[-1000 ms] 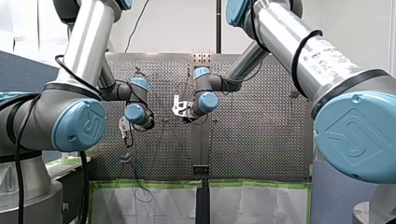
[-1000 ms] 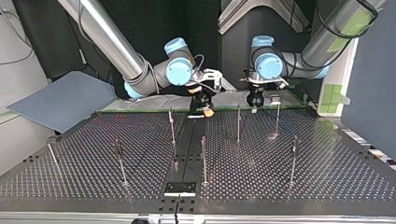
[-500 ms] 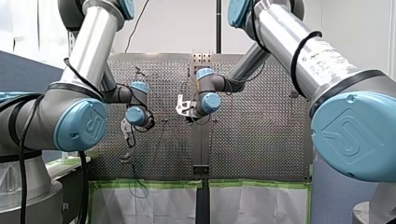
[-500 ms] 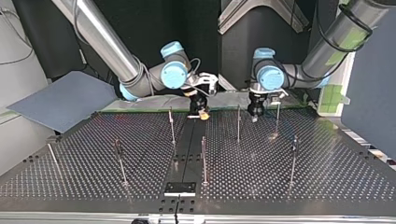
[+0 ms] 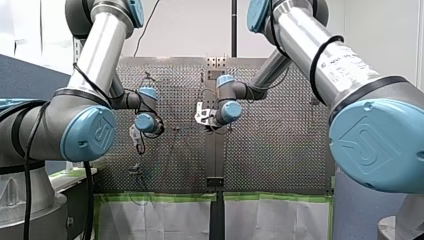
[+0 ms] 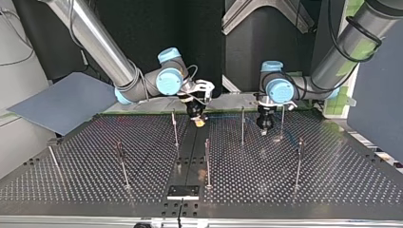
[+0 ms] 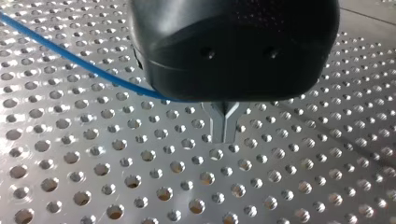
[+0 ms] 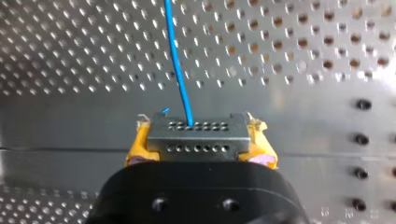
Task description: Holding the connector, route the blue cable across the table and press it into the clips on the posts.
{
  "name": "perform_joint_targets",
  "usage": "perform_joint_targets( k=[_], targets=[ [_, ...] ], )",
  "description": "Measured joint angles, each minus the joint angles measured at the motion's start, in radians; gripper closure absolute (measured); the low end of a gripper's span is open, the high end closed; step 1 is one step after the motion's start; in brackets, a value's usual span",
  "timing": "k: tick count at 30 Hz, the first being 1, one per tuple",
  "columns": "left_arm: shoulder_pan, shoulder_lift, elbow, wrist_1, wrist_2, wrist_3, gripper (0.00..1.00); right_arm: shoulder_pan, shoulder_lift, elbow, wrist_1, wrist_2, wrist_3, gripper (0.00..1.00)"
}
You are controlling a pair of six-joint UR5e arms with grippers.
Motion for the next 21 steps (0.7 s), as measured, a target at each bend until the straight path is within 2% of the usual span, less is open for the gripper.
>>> perform_joint_targets(
  k=[5,6,7,8,9,10,11,12,13,14,21],
  targets=[
    [0.003,0.0,0.002,0.001,0.007,0.002,1.0,-0.014,0.0,0.0,-0.016,0.0,0.001,1.0],
    [0.003,0.0,0.002,0.002,0.009,0.004,0.85,-0.016,0.001,0.0,-0.018,0.0,0.001,1.0],
    [0.003,0.001,0.002,0.002,0.011,0.007,0.85,-0.017,0.001,0.0,-0.019,0.0,0.001,1.0],
    [0.002,0.001,0.002,0.002,0.012,0.009,0.73,-0.018,0.001,0.0,-0.019,0.0,0.001,1.0],
    [0.001,0.001,0.002,0.003,0.012,0.01,0.55,-0.02,0.001,0.0,-0.02,0.0,0.001,1.0],
    [-0.001,0.001,0.002,0.002,0.013,0.012,0.55,-0.021,0.001,0.0,-0.02,0.0,0.001,1.0],
    [-0.002,0.001,0.002,0.001,0.012,0.014,0.44,-0.022,0.001,0.0,-0.02,0.0,0.001,1.0],
    [-0.004,0.001,0.003,-0.001,0.011,0.017,0.22,-0.023,0.001,0.0,-0.02,0.0,0.001,1.0],
    [-0.006,0.001,0.003,-0.007,0.008,0.022,0.22,-0.024,0.001,0.0,-0.02,0.0,0.001,1.0],
    [-0.008,0.001,0.003,-0.012,0.003,0.028,0.0,-0.025,0.001,0.0,-0.019,0.0,0.0,1.0],
    [-0.019,0.004,0.003,-0.08,-0.035,0.069,0.0,-0.028,0.001,0.0,-0.019,-0.002,-0.003,1.0]
  ],
)
